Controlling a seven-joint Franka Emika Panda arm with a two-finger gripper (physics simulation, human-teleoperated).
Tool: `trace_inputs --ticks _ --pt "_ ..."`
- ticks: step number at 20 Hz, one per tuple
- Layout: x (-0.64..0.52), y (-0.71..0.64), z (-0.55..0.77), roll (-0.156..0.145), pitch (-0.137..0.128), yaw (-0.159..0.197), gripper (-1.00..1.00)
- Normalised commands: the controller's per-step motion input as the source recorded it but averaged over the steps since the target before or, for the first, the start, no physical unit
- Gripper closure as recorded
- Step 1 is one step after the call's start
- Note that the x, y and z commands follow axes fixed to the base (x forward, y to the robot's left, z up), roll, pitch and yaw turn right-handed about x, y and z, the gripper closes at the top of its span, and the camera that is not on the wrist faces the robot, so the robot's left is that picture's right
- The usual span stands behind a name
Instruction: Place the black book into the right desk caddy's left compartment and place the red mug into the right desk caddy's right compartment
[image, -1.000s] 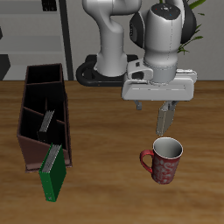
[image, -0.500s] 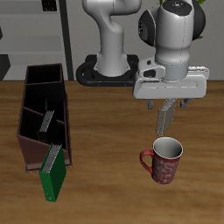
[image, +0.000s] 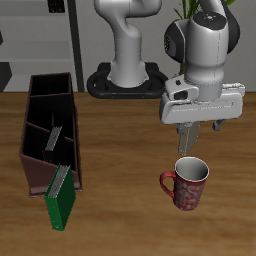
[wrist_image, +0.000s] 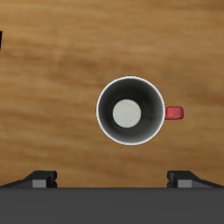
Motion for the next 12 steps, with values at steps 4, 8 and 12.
trace_inputs --ticks 4,8,12 --pt "0.13 0.03 -0.08 -0.006 0.012 0.117 -1.00" --pt "0.06 -0.07 0.04 0.002 -0.006 0.072 -1.00" --pt "0.11 -0.06 0.01 -0.014 -0.003 0.088 -1.00"
